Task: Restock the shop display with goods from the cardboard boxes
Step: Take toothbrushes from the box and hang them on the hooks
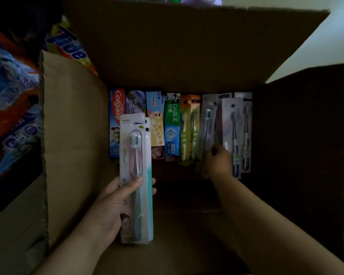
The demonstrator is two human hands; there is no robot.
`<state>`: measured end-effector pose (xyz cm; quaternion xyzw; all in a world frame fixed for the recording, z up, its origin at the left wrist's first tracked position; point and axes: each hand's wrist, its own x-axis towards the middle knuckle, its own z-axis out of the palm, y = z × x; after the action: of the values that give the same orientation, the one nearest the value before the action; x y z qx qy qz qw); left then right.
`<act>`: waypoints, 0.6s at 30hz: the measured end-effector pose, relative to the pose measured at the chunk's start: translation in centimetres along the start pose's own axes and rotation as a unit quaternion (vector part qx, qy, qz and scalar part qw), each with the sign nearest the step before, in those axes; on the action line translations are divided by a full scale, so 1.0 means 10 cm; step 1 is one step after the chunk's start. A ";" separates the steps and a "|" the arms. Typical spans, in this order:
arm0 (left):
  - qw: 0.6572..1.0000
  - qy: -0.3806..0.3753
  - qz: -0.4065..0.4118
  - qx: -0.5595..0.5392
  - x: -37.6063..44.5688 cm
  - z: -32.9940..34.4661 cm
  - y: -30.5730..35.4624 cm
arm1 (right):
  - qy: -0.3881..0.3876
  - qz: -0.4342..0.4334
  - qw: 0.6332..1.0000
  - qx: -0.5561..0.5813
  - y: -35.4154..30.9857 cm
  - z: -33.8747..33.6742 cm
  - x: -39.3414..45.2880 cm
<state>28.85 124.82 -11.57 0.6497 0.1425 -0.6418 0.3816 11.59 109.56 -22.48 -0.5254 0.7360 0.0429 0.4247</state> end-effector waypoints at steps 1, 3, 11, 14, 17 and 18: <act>1.000 -0.002 0.005 0.000 -0.04 0.02 0.03 | -0.021 0.002 0.999 0.034 -0.02 -0.11 -0.10; 1.000 -0.010 0.012 0.001 -0.16 0.08 0.12 | -0.063 0.012 0.994 0.091 -0.08 -0.33 -0.34; 0.999 -0.044 0.031 0.002 -0.98 0.37 0.66 | -0.148 -0.018 0.950 0.274 -0.68 -1.31 -1.64; 0.998 -0.044 0.053 0.017 -1.37 0.40 0.89 | -0.159 -0.034 0.935 0.316 -0.98 -1.57 -2.09; 0.995 -0.048 0.081 0.033 -1.88 0.35 1.14 | -0.176 -0.050 0.925 0.334 -1.29 -1.83 -2.57; 0.994 -0.055 0.091 0.035 -2.06 0.32 1.22 | -0.180 -0.055 0.923 0.335 -1.37 -1.92 -2.74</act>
<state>31.97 120.81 12.07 0.6365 0.0389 -0.6439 0.4228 13.93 113.86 13.31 -0.3759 0.5882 -0.1359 0.7030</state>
